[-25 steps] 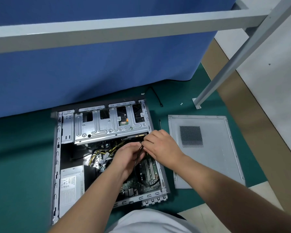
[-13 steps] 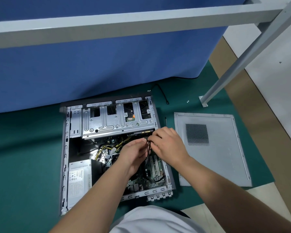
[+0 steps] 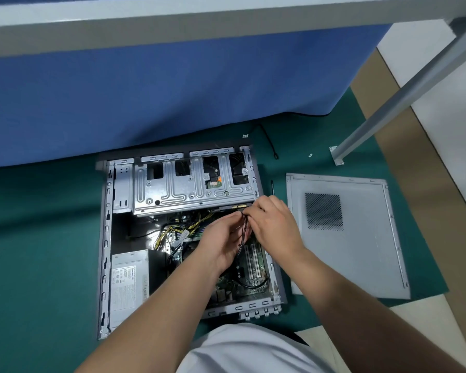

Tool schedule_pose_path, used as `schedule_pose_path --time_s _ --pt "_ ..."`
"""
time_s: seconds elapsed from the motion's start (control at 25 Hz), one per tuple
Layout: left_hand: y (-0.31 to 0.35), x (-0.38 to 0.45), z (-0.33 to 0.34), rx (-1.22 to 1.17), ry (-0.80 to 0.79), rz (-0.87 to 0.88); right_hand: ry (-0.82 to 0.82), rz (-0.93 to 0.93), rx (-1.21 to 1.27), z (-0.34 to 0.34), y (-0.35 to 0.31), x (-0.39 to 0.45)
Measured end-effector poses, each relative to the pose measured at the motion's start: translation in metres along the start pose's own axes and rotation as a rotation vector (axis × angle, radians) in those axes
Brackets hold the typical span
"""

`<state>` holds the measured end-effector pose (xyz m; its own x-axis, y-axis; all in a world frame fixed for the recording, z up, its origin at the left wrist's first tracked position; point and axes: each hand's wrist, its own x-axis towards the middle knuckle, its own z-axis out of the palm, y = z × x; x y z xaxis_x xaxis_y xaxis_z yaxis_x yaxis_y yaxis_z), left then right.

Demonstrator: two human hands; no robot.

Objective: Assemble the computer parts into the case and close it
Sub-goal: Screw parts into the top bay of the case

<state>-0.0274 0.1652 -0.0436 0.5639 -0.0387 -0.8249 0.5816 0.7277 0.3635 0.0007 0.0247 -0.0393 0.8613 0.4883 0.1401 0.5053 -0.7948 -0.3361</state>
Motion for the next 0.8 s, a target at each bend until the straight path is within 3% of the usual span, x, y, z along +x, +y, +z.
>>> schedule_pose_path --time_s 0.8 --pt "-0.0006 0.0042 0.0041 -0.013 0.022 0.042 -0.023 0.093 0.078 -0.0035 -0.0097 0.0044"
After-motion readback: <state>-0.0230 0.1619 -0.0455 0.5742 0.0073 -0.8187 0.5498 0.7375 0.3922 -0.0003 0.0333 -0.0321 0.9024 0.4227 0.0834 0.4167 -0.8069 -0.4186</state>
